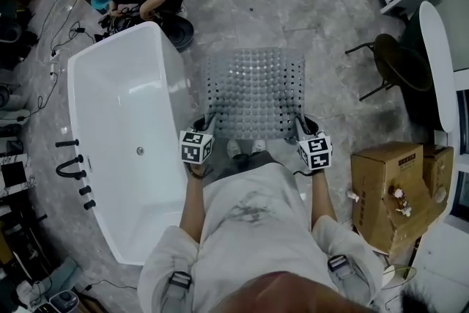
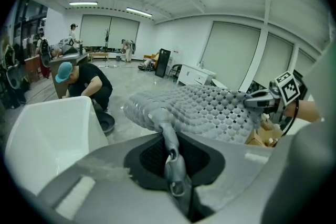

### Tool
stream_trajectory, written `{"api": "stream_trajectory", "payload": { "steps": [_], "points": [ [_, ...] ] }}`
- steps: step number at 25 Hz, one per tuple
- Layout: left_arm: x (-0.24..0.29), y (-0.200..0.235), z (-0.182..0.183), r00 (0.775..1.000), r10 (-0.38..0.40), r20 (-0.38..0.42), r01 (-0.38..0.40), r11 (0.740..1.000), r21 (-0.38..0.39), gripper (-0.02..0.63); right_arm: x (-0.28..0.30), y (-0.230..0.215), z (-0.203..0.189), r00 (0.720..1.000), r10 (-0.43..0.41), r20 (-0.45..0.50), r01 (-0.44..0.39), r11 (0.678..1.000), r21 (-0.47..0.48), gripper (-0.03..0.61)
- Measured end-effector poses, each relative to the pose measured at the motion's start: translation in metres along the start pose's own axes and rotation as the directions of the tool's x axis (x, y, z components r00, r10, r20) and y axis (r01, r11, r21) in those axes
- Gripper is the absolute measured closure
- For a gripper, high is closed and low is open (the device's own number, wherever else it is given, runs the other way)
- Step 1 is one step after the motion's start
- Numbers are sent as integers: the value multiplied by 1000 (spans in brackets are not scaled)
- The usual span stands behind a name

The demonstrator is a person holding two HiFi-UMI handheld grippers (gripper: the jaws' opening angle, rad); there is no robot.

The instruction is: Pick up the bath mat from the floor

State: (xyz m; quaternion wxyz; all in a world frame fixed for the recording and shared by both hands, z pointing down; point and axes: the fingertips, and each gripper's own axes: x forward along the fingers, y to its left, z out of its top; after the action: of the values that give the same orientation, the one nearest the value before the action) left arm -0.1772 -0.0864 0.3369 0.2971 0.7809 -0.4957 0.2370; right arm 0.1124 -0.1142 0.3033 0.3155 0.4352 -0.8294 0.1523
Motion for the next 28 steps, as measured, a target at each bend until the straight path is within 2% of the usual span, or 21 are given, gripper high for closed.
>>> {"api": "stream_trajectory", "payload": {
  "steps": [14,21,28],
  "points": [
    [-71,-22,90,984,23,175,-35,997,66,572,-63,-7,93,985,-18,170,32,996,-80,532],
    [-105,-26,124,969,32,245,-59,993,104,572,-86,-3,135,970,-19,244,49,992,-117,532],
    [-140,-35,162,943,48,330,-98,986,136,571,-112,1,178,944,-11,330,68,985,-160,531]
  ]
}}
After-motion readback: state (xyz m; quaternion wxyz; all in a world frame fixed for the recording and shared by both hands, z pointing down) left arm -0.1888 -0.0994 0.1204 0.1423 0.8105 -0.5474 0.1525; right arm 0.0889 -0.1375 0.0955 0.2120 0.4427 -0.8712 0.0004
